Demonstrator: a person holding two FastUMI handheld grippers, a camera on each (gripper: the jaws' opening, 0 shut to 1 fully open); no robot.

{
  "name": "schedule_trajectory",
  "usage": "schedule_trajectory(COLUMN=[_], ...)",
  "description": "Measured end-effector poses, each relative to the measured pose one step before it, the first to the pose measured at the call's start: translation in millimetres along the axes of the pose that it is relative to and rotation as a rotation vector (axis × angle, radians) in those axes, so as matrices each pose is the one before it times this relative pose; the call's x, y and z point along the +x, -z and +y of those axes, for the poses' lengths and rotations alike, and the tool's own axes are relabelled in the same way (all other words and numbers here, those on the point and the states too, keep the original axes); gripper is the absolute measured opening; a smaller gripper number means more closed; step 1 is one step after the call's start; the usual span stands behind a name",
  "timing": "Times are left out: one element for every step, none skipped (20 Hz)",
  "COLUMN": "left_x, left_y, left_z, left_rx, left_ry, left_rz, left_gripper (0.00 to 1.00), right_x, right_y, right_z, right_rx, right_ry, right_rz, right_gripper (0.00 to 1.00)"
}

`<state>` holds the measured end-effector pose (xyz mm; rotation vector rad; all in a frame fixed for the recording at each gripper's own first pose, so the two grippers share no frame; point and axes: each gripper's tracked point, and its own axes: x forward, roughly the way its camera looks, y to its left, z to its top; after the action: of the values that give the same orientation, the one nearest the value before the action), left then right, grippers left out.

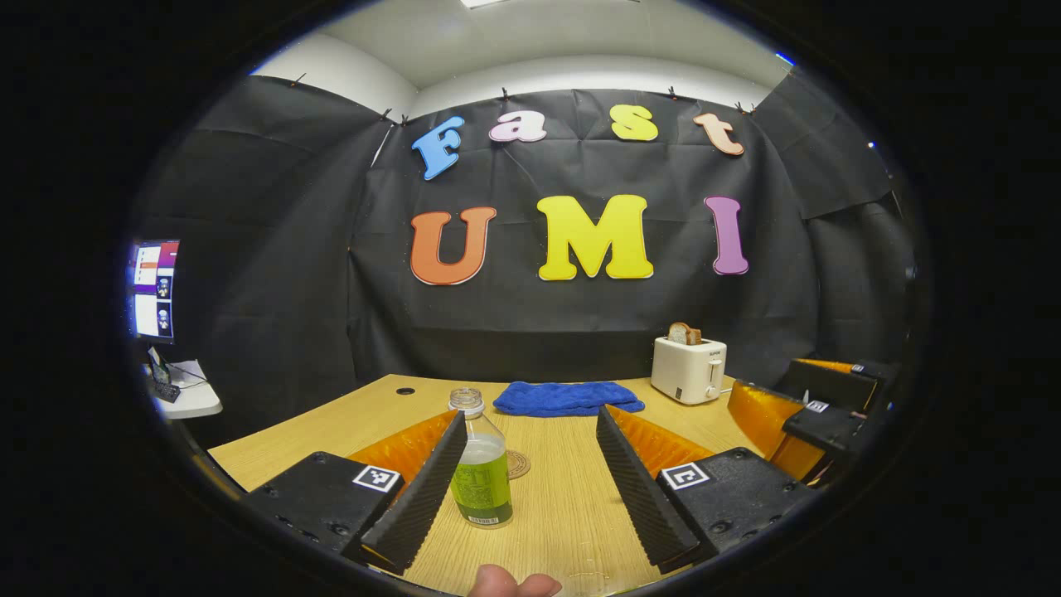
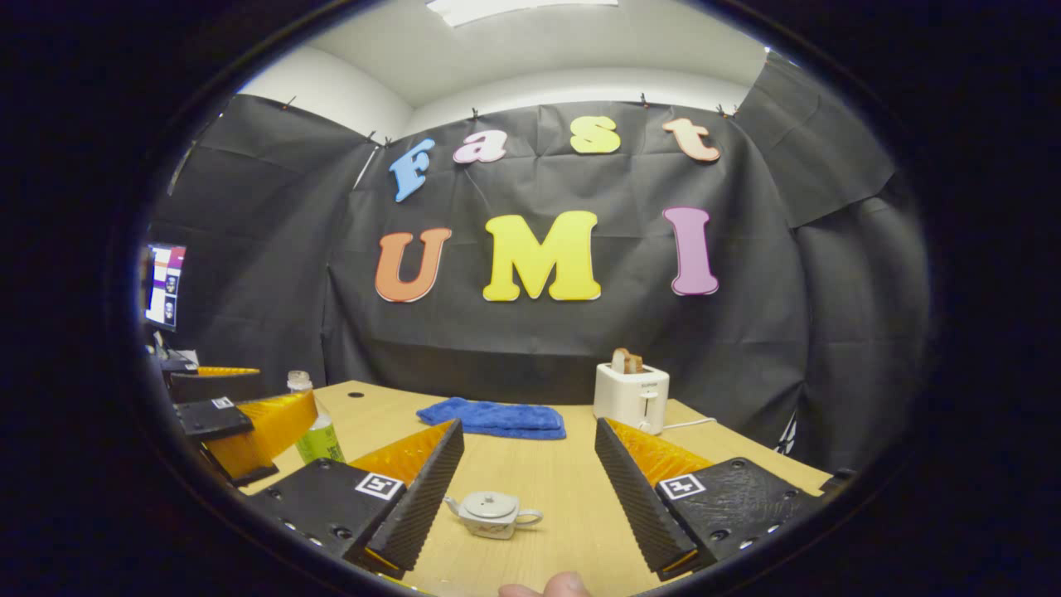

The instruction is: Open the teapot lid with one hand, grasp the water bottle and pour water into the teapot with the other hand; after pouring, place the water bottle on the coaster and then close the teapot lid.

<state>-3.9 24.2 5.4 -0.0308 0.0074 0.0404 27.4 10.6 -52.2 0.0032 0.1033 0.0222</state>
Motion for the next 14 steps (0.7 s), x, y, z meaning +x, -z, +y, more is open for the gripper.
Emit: schedule_trajectory(left_x=[0.44,-0.39,0.16,0.66,-0.4,0.52,0.96,0.22,0.52,-0.07,1.11,-0.26,0.52,0.92], left_y=[1.34,1.6,-0.7,-1.85,-0.31,0.6,0.94,-0.71,-0.03,1.68,-0.39,1.22,0.11,0.26], left_z=[-0.09,0.71,2.75,2.42,2.65,2.18,2.12,2.72,2.91,5.25,4.37,3.77,2.39,2.73], left_rx=[-0.00224,0.0012,0.00307,0.00194,-0.0021,-0.00478,-0.00558,-0.00195,0.00217,0.00164,0.00002,-0.0017,-0.00479,-0.00489], left_ry=[0.00501,-0.00076,-0.004,-0.00407,-0.00402,-0.00169,-0.00107,-0.00619,-0.00929,-0.00748,-0.00683,-0.00689,-0.00525,-0.00411], left_rz=[0.00358,0.00572,-0.00105,-0.00169,-0.00013,0.00096,0.00282,0.00075,0.00175,0.00348,-0.00088,0.00282,0.00159,0.00095], left_gripper=[0.98,0.98,0.98,0.98,0.98,0.98,0.98,0.98,0.98,0.98,0.98,0.98,0.98,0.98], right_x=[4.26,5.71,6.16,7.21,6.93,6.35,7.1,5.95,6.45,5.59,4.53,3.57,2.93,4.38], right_y=[8.52,9.43,7.58,7.92,6.84,6.82,4.86,6.95,4.97,4.91,3.49,5.45,2.34,2.9], right_z=[3.71,4.37,4.06,3.33,3.15,3.16,2.26,3.98,3.3,1.15,0.83,1.08,0.88,-0.13], right_rx=[0.00042,0.00357,0.00367,0.00015,-0.00552,-0.00517,-0.00302,0.00296,0.00389,0.00073,0.00065,0.00458,0.00074,-0.0038], right_ry=[-0.00783,-0.01049,-0.01057,-0.00467,-0.0054,-0.00113,-0.00047,-0.00777,-0.00272,-0.00126,0.00046,0.00084,0.00118,0.00142], right_rz=[0.02255,0.0208,0.02138,0.02204,0.01967,0.01628,0.01347,0.01755,0.01547,0.01319,0.01408,0.01051,0.00769,0.00603], right_gripper=[0.96,0.96,0.96,0.96,0.96,0.96,0.96,0.96,0.96,0.96,0.96,0.96,0.96,0.95])
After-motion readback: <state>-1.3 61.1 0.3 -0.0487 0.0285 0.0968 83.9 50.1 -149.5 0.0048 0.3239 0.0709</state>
